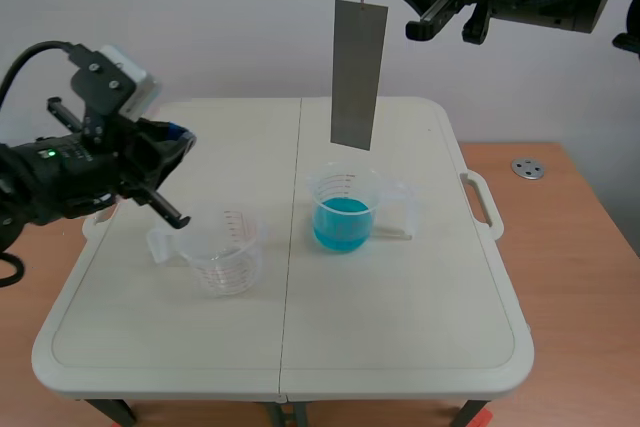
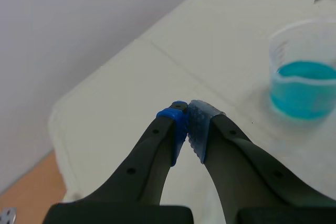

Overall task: Hold the metal plate by the orange handle, dip it into the blue solution, take it out and point at it, then put the plate back in the beaker on the left.
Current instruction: 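Point at the plate with the left hand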

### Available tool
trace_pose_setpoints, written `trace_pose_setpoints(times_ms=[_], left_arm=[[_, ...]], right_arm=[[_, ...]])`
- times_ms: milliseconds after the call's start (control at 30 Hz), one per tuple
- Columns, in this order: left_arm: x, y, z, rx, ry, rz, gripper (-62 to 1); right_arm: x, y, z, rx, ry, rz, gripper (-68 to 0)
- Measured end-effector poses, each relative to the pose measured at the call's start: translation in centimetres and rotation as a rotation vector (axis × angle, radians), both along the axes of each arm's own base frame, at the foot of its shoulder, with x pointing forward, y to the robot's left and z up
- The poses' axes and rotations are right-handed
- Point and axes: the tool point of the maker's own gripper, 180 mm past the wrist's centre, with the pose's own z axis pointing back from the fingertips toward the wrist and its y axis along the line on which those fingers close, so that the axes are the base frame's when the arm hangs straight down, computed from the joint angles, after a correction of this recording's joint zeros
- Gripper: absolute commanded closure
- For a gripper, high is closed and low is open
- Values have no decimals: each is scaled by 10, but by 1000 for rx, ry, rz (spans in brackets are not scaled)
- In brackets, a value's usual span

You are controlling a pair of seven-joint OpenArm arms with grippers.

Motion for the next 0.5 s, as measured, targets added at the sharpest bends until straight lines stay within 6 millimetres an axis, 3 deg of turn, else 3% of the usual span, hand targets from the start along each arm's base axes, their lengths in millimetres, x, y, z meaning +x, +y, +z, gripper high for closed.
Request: trace_pose_setpoints(times_ms=[300,500], left_arm=[[-46,126,-19,114,154,178,-12],[-93,167,-44,203,272,227,-12]], right_arm=[[1,-1,-2,4,6,-3,-13],[8,-8,-15,17,46,-23,-13]])
